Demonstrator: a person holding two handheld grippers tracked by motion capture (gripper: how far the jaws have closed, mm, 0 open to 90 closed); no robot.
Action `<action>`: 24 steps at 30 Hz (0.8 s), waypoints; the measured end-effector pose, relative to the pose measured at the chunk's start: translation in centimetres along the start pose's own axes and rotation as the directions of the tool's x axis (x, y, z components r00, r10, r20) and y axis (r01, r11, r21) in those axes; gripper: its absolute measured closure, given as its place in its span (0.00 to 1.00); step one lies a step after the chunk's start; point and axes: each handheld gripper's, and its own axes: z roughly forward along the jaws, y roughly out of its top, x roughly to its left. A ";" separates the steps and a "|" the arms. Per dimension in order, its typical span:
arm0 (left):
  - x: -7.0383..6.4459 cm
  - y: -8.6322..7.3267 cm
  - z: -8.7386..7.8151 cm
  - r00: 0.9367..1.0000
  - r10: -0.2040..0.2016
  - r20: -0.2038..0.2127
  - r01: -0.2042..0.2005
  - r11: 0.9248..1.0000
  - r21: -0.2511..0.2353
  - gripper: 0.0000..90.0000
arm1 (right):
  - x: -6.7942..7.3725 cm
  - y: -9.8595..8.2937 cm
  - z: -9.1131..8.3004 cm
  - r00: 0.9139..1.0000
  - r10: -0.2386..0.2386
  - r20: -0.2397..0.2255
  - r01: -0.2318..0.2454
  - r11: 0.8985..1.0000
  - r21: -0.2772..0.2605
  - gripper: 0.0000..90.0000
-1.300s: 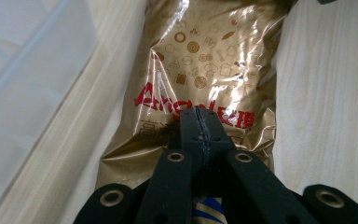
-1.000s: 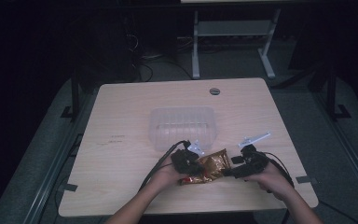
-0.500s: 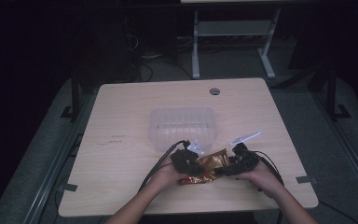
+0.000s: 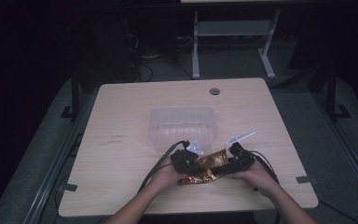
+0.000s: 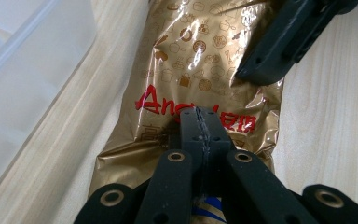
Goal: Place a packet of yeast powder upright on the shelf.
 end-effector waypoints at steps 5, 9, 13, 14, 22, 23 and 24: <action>0.1 -0.1 -0.1 1.000 0.006 0.003 -0.006 1.000 0.000 1.00 | 0.1 0.3 -0.3 1.000 -0.006 -0.015 0.006 1.000 -0.005 0.64; 0.0 -0.2 -0.1 1.000 0.003 -0.001 -0.003 1.000 -0.013 1.00 | 0.0 0.3 -0.5 0.999 0.002 -0.038 -0.002 1.000 -0.020 0.71; 0.1 -0.3 -0.4 1.000 0.004 0.010 -0.004 1.000 -0.021 1.00 | -0.2 0.3 -0.8 0.998 0.012 -0.058 -0.014 0.999 -0.033 0.78; 0.2 -0.3 -0.5 1.000 -0.013 0.022 0.014 0.999 -0.032 0.99 | -0.2 0.3 -0.9 0.998 0.011 -0.062 -0.013 0.999 -0.035 0.80; 0.0 -0.6 -3.4 1.000 -0.004 0.030 0.005 0.999 -0.051 0.98 | 0.1 0.6 -2.6 0.995 -0.006 -0.104 -0.002 0.997 -0.082 0.89; 0.0 -0.8 -3.7 1.000 -0.004 0.026 0.005 0.999 -0.053 0.99 | 0.2 0.7 -2.7 0.994 -0.009 -0.108 -0.001 0.996 -0.085 0.89; -0.1 -1.0 -4.2 1.000 0.000 0.020 0.001 0.999 -0.049 0.99 | 0.3 0.7 -2.9 0.994 -0.012 -0.111 0.002 0.996 -0.091 0.89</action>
